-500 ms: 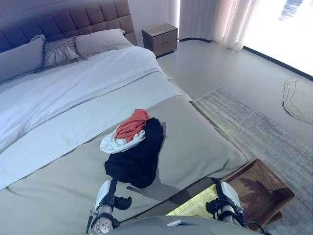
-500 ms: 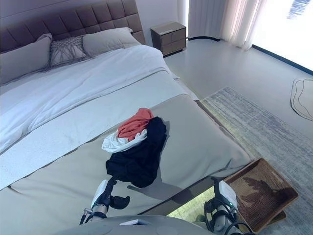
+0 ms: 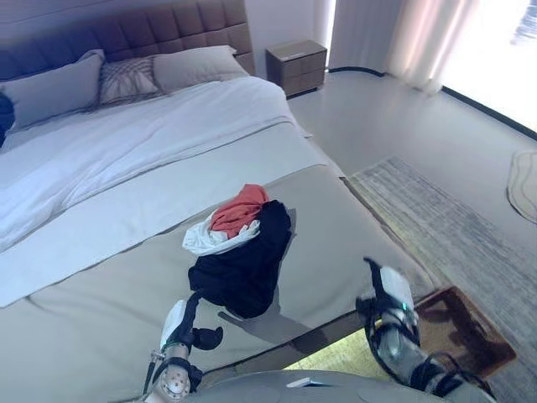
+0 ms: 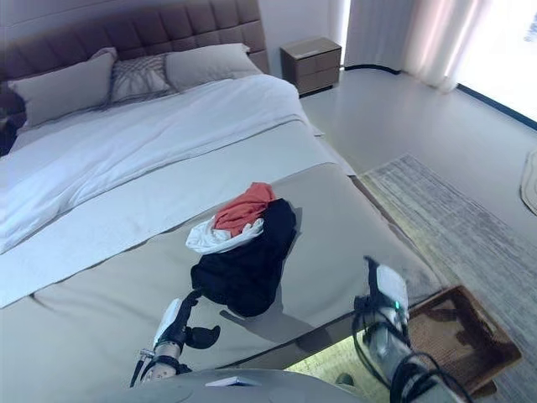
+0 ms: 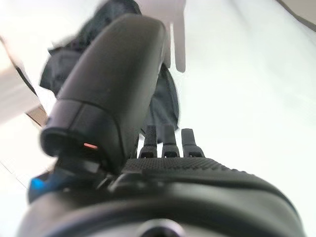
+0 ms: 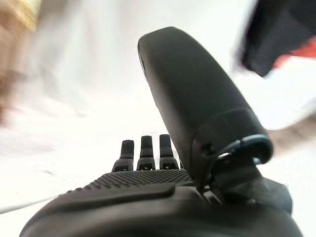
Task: Pick up the clothes from the bed and place them into the basket
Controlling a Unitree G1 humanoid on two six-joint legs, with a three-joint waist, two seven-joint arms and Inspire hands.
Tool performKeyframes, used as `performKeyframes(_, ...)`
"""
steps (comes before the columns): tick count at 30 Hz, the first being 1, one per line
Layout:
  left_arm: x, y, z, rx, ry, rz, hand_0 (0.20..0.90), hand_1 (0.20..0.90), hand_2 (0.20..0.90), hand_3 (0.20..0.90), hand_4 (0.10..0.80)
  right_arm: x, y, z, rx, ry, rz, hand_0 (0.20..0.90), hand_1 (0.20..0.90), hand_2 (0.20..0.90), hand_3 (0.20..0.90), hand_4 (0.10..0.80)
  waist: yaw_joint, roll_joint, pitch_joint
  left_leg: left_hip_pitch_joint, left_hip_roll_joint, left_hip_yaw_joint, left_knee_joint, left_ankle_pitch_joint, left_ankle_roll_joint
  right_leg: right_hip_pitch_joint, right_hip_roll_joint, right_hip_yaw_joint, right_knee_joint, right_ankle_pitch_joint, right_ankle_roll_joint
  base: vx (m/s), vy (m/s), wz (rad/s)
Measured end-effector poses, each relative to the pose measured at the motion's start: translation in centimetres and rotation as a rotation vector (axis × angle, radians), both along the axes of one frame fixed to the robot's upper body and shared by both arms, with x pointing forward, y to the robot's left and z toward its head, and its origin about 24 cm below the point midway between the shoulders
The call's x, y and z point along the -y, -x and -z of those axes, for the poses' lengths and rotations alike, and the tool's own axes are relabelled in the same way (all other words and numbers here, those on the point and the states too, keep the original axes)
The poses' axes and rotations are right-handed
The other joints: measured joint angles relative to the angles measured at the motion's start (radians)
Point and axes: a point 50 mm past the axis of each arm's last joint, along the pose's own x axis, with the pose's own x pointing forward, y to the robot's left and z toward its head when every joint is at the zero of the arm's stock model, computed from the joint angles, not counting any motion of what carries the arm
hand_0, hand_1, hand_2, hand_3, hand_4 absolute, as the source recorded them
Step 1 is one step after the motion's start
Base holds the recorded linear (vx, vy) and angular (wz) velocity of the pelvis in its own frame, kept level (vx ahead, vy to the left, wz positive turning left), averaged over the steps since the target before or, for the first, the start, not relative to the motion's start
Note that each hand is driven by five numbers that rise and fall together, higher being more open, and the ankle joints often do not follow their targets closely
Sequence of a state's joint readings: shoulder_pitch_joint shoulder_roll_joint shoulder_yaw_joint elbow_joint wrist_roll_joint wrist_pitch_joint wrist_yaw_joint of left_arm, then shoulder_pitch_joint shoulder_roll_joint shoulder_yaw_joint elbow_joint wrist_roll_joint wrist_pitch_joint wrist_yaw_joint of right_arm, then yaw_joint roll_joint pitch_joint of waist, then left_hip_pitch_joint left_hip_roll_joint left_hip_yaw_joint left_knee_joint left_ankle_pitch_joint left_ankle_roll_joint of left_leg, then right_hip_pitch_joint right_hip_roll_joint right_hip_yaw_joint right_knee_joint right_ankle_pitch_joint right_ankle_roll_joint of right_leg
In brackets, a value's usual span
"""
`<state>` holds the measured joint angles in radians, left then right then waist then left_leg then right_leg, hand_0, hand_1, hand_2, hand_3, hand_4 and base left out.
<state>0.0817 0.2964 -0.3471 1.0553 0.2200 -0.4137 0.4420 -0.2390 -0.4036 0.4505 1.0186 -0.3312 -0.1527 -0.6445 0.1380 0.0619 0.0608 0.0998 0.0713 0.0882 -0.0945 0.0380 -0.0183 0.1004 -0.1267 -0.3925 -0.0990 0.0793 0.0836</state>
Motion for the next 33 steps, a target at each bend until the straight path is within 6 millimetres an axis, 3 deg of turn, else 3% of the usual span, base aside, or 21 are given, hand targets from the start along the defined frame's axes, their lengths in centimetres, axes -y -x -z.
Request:
performKeyframes(1, -0.6, -0.2, -0.3, 0.016, -0.009, -0.012, 0.9, 0.9, 0.9, 0.9, 0.8, 0.1, -2.5, -2.0, 0.064, 0.017, -0.017, 0.9, 0.9, 0.9, 0.9, 0.8, 0.011, -0.006, 0.01, -0.007, 0.0, -0.009, 0.0, 0.007, -0.007, -0.001, 0.0, -0.01, 0.0, -0.001, -0.001, 0.006, -0.002, 0.25)
performKeyframes(5, -2.0, -0.8, -1.2, 0.069, -0.011, -0.077, 0.9, 0.9, 0.9, 0.9, 0.8, -1.0, -7.9, -7.8, 0.265, 0.003, -0.059, 0.9, 0.9, 0.9, 0.9, 0.8, 0.052, -0.022, 0.038, -0.033, -0.002, -0.041, 0.004, 0.026, -0.023, -0.009, -0.001, -0.04, 0.0, 0.0, -0.001, -0.015, 0.019, 0.24)
performKeyframes(6, -2.0, -0.8, -1.2, 0.073, -0.012, -0.076, 0.9, 0.9, 0.9, 0.9, 0.8, -1.2, -8.3, -8.4, 0.28, -0.003, -0.061, 0.9, 0.9, 0.9, 0.9, 0.8, 0.057, -0.023, 0.041, -0.036, -0.002, -0.042, 0.005, 0.026, -0.023, -0.012, -0.001, -0.042, 0.001, 0.0, -0.001, -0.071, 0.053, 0.19)
performKeyframes(11, -1.6, -4.1, -3.1, 0.202, 0.02, -0.066, 0.9, 0.9, 0.9, 0.9, 0.8, -2.5, -13.0, -14.6, 0.409, -0.018, -0.064, 0.9, 0.9, 0.9, 0.9, 0.8, 0.124, -0.014, 0.121, -0.114, -0.011, -0.097, 0.026, 0.059, -0.037, -0.053, -0.008, -0.096, 0.007, 0.0, -0.002, -0.138, 0.083, 0.29)
performKeyframes(14, -0.8, -6.8, -4.8, 0.313, 0.058, -0.045, 0.9, 0.9, 0.9, 0.9, 0.8, -0.9, -14.9, -17.1, 0.383, 0.004, 0.015, 0.9, 0.9, 0.9, 0.9, 0.8, 0.158, 0.01, 0.182, -0.168, -0.015, -0.128, 0.053, 0.062, -0.042, -0.079, -0.01, -0.124, 0.015, 0.0, -0.002, -0.026, 0.02, 0.33)
performKeyframes(18, -0.5, -8.2, -6.3, 0.399, 0.106, -0.068, 0.9, 0.9, 0.9, 0.9, 0.8, 0.6, -14.4, -15.7, 0.275, 0.003, 0.087, 0.9, 0.9, 0.9, 0.9, 0.8, 0.201, 0.019, 0.241, -0.186, -0.027, -0.147, 0.056, 0.063, -0.043, -0.085, -0.02, -0.141, 0.016, 0.0, -0.002, -0.044, 0.024, 0.18)
performKeyframes(22, -0.5, -9.2, -7.1, 0.448, 0.112, -0.055, 0.9, 0.9, 0.9, 0.9, 0.8, 1.3, -13.9, -14.4, 0.207, -0.016, 0.133, 0.9, 0.9, 0.9, 0.9, 0.8, 0.201, 0.02, 0.302, -0.204, -0.04, -0.148, 0.059, 0.066, -0.044, -0.105, -0.034, -0.141, 0.023, 0.0, -0.002, -0.071, 0.036, 0.01)
performKeyframes(27, 0.1, -12.0, -9.5, 0.576, 0.148, -0.067, 0.9, 0.9, 0.9, 0.9, 0.8, 1.3, -13.8, -14.2, 0.178, -0.056, 0.15, 0.9, 0.9, 0.9, 0.9, 0.8, 0.19, 0.021, 0.36, -0.222, -0.04, -0.147, 0.065, 0.066, -0.044, -0.129, -0.038, -0.137, 0.042, 0.0, -0.002, -0.075, 0.04, -0.01)
performKeyframes(33, 1.4, -14.4, -12.6, 0.734, 0.212, -0.033, 0.9, 0.9, 0.9, 0.9, 0.8, 0.5, -13.9, -13.7, 0.151, -0.092, 0.144, 0.9, 0.9, 0.9, 0.9, 0.8, 0.181, 0.021, 0.365, -0.235, -0.039, -0.147, 0.074, 0.066, -0.044, -0.14, -0.038, -0.136, 0.049, 0.0, -0.002, -0.08, 0.027, -0.01)
